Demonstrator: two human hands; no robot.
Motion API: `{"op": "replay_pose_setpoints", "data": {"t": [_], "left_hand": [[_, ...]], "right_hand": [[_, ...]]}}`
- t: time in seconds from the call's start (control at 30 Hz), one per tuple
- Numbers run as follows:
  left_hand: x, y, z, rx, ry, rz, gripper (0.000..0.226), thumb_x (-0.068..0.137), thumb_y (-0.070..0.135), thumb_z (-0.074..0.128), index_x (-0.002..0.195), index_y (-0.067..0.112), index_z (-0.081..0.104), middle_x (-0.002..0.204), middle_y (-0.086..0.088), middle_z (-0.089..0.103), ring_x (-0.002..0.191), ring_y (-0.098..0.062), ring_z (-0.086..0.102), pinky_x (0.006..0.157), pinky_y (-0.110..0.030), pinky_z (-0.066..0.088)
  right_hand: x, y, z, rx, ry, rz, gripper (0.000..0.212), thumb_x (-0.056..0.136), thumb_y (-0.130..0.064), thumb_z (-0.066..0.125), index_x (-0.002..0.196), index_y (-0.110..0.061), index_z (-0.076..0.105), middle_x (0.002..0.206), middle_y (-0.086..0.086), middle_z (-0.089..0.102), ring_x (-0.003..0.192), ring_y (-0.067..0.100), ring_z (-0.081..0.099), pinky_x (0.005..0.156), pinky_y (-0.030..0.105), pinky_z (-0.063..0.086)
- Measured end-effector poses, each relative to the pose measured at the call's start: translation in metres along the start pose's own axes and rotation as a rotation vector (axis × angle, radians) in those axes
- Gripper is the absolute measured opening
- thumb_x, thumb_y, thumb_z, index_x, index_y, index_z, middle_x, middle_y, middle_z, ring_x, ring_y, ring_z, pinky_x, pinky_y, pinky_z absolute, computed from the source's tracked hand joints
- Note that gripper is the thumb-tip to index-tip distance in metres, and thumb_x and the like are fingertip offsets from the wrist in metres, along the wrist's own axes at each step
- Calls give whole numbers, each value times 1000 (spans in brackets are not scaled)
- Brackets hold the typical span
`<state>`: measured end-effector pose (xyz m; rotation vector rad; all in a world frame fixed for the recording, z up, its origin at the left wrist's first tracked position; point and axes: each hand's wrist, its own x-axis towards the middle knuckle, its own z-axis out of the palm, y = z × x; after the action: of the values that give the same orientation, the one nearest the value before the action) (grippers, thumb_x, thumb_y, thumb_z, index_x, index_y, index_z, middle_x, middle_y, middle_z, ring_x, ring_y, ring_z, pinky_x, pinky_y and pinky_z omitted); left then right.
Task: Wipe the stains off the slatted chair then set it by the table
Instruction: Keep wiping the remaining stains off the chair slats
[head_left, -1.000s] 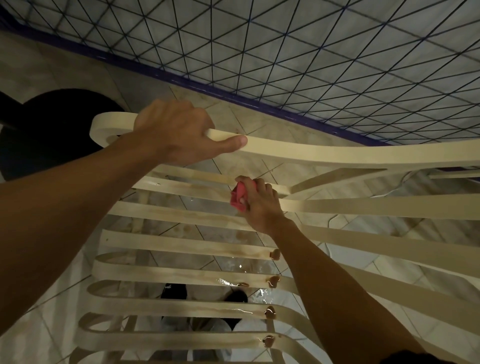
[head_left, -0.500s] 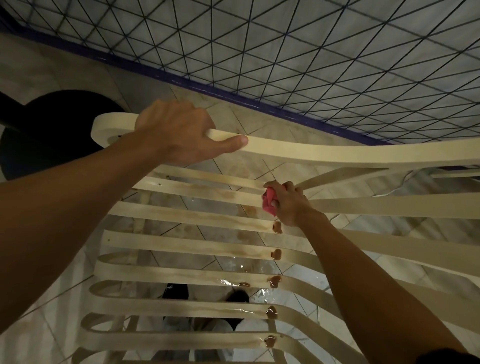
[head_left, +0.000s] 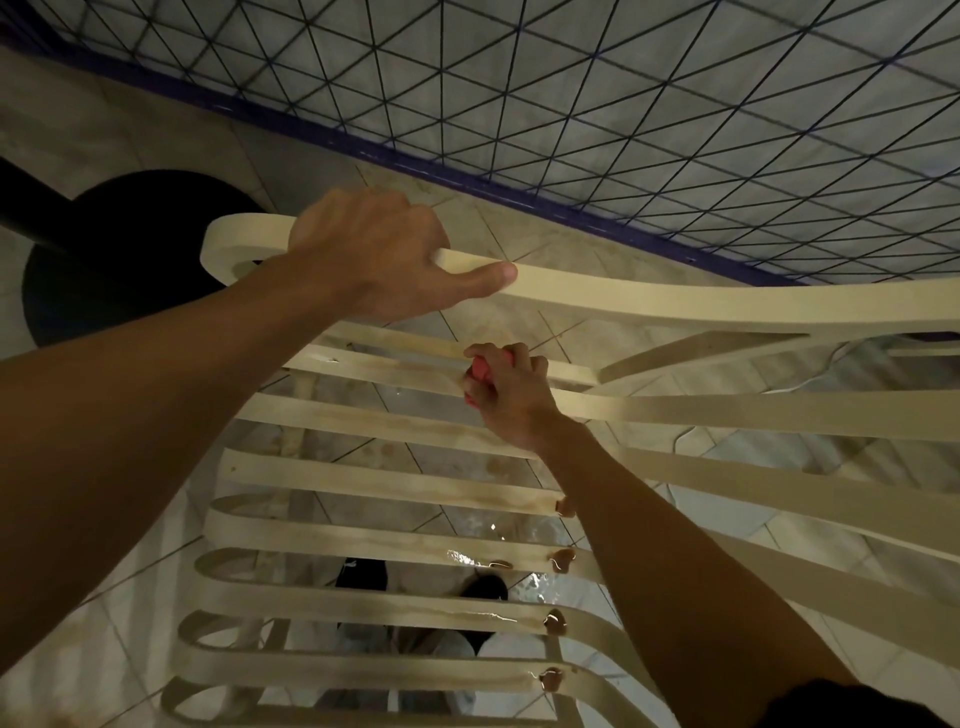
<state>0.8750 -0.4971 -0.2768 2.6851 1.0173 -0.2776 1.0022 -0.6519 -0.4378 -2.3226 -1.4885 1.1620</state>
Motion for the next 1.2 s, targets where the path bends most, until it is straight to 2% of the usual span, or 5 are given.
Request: {"op": "replay_pose_setpoints", "data": {"t": [0.2, 0.37, 0.53, 1.0, 1.2], "left_hand": [[0, -1, 2, -1, 8, -7, 86, 69, 96, 9, 62, 25, 57, 60, 0, 54, 57, -16, 49, 64, -34, 39], [0, -3, 3, 6, 0, -6, 91, 67, 97, 5, 68, 27, 63, 62, 1, 55, 59, -16, 49, 65, -35, 39], [1, -3, 3, 17, -2, -10, 94, 67, 97, 6, 72, 25, 66, 63, 0, 55, 59, -16, 48, 64, -33, 36], [1, -1, 2, 28, 22, -12, 87, 70, 94, 9, 69, 24, 62, 64, -1, 52, 61, -19, 46, 67, -36, 33], [1, -3, 7, 5, 75, 0, 83, 72, 93, 11, 62, 25, 58, 62, -1, 52, 57, -15, 45, 64, -35, 36]], "right_hand": [[-12, 11, -1, 31, 96, -105, 38, 98, -32, 58, 135, -33, 53, 133, 6, 44, 115, 30, 39, 104, 43, 38], [-23, 52, -28, -196, 61, 19, 44, 98, -46, 52, 139, -33, 48, 134, 10, 47, 115, 35, 46, 104, 45, 37], [-24, 67, -45, -367, -50, 134, 41, 101, -44, 45, 140, -33, 37, 135, 11, 42, 122, 39, 41, 107, 49, 34], [-1, -20, 5, -95, 12, -11, 38, 103, -36, 41, 140, -33, 36, 136, 9, 34, 117, 32, 31, 103, 46, 36], [-13, -7, 5, -152, 110, -57, 39, 100, -43, 47, 138, -33, 44, 134, 8, 44, 116, 33, 42, 104, 46, 35]]}}
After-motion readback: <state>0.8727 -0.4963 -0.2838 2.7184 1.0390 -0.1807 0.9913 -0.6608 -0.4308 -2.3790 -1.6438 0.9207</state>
